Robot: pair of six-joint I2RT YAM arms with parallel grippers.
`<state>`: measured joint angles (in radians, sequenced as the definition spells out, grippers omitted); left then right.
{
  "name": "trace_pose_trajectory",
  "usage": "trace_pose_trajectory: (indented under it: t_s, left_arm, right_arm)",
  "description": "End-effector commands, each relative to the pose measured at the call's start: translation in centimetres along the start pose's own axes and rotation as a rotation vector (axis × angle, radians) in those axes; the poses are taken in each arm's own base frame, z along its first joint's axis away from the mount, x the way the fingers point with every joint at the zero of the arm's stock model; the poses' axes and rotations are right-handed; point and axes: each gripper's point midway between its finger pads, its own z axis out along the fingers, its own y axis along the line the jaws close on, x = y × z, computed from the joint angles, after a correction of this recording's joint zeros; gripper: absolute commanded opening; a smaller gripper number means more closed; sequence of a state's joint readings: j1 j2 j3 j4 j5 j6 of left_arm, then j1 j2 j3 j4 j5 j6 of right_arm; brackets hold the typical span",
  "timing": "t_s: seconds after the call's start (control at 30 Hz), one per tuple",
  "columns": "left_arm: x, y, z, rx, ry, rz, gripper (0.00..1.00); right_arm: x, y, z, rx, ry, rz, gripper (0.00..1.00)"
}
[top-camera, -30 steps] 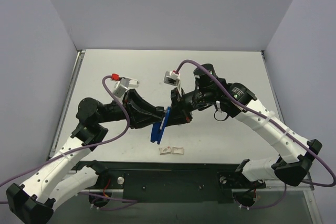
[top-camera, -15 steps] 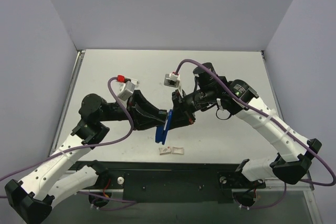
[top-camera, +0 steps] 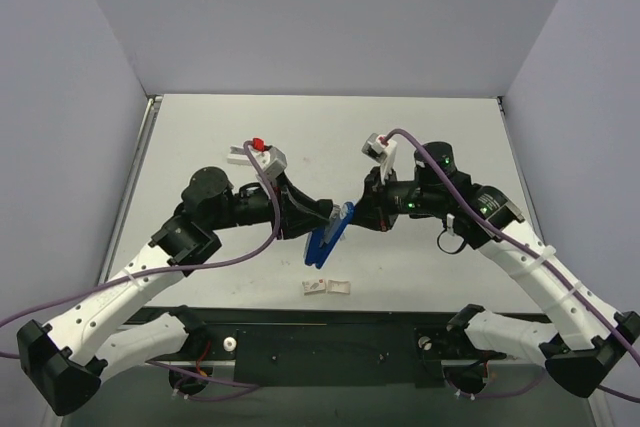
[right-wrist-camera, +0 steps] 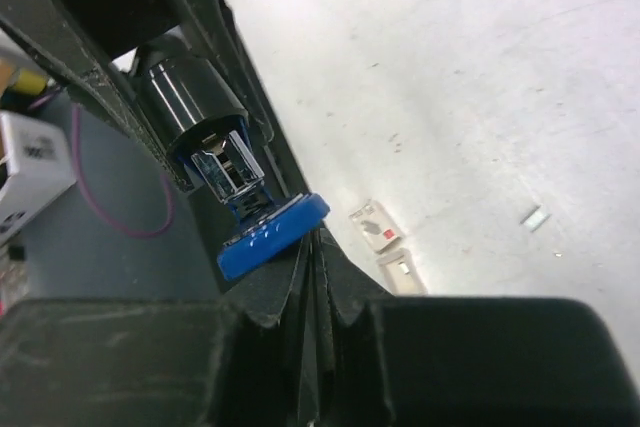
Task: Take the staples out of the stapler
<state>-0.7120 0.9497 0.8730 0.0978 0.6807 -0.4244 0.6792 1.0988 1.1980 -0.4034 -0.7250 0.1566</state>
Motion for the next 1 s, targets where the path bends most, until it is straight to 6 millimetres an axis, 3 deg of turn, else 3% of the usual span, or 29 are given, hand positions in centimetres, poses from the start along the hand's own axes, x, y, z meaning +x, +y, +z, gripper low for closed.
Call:
trace_pose_trajectory:
  t_s: [0.0,0.03,0.17,0.33,0.47,0.6,0.77,0.97]
  left_arm:
    - [-4.3,0.7,0.3,-0.121,-0.082,0.067,0.00]
    - [-3.7,1.5,0.2,-0.163,-0.053,0.053,0.00]
    - [-5.3,5.3,0.3,-0.373,-0.052,0.047,0.00]
    - [-5.0,11.8,-0.4,-0.700,0.011,0.018,0.00]
    - [-5.2,16.1,-0.6,-0.900,0.031,0.024,0.00]
    - [-4.9,19.4,-0.4,-1.015,0.062,0.032,0.00]
    - [-3.1,24.0,1.2,-1.029,0.129,-0.034,0.00]
    - [-0.5,30.3,1.2,-1.063,0.174,-0.154,0.00]
  right_arm:
    - [-2.8,-2.0,-1.8,0.162,-0.198,-0.012,0.03]
    - [-2.0,-2.8,-1.7,0.190,-0.195,0.012,0.04]
    - [-0.1,-7.0,-2.7,0.405,-0.201,0.112,0.08]
    - [2.3,-11.4,-3.4,0.564,-0.208,0.286,0.12]
    - [3.7,-12.4,-3.1,0.588,-0.189,0.358,0.16]
    - [5.0,-12.4,-2.5,0.573,-0.158,0.388,0.30]
    - [6.1,-12.6,-2.4,0.582,-0.144,0.411,0.43]
    - [7.1,-12.3,-2.1,0.556,-0.120,0.416,0.52]
